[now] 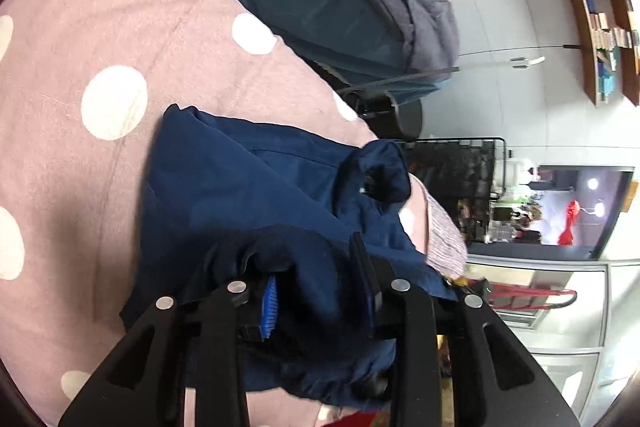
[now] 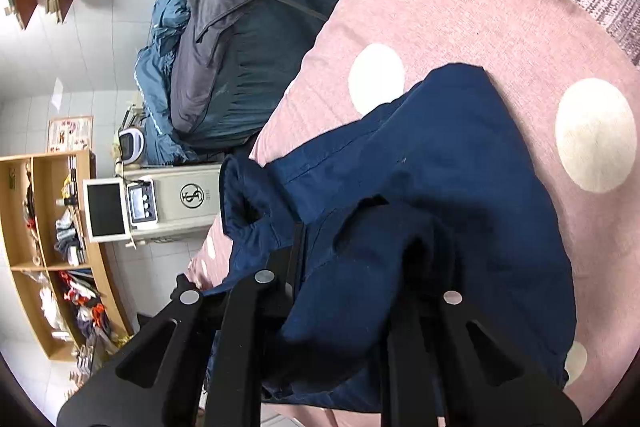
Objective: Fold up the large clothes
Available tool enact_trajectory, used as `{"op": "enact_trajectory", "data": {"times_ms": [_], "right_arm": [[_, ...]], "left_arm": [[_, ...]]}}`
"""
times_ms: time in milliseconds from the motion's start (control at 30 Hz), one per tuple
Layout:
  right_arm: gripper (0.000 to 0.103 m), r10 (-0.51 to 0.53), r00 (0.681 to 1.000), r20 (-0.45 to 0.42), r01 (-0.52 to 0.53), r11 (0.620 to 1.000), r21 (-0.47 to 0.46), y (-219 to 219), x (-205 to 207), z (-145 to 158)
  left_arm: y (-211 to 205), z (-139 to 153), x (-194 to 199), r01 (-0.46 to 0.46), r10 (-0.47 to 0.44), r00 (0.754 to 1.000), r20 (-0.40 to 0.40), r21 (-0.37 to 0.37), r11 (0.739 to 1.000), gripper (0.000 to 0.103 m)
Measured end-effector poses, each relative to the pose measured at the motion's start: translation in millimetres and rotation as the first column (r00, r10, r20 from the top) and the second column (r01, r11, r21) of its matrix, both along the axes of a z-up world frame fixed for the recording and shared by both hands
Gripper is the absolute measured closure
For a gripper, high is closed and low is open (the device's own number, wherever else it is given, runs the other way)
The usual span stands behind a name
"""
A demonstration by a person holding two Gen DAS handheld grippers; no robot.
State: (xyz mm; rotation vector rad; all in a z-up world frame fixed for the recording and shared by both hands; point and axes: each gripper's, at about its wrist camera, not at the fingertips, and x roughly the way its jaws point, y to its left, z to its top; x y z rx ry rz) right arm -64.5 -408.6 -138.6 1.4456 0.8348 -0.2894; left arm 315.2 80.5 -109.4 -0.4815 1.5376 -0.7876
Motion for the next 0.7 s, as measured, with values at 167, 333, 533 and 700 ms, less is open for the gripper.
{"op": "enact_trajectory", "data": {"times_ms": [167, 333, 533, 700], "right_arm": [[0.088, -0.019, 0.999, -0.039, 0.019, 1.000, 0.002, -14, 25, -9], [0.088, -0.049, 0.997, -0.055, 0.051, 0.998, 0.036, -26, 38, -26], [0.068, -0.163, 0.985, -0.048, 0.170, 0.962, 0.214, -30, 31, -58], [0.032, -0.219, 0.974, 0.053, 0.193, 0.932, 0.306, -32, 16, -33]], "left_arm": [[33, 40, 7, -0.106, 0.076, 0.973, 0.220, 0.128, 0.986, 0.015], [62, 64, 3, -0.180, 0.117, 0.934, 0.337, 0.162, 0.970, 0.014], [17, 50, -67, 0.008, -0.149, 0.900, 0.410, 0.325, 0.946, 0.014], [-21, 23, -117, 0.104, -0.225, 0.902, 0.369, 0.319, 0.942, 0.014]]}}
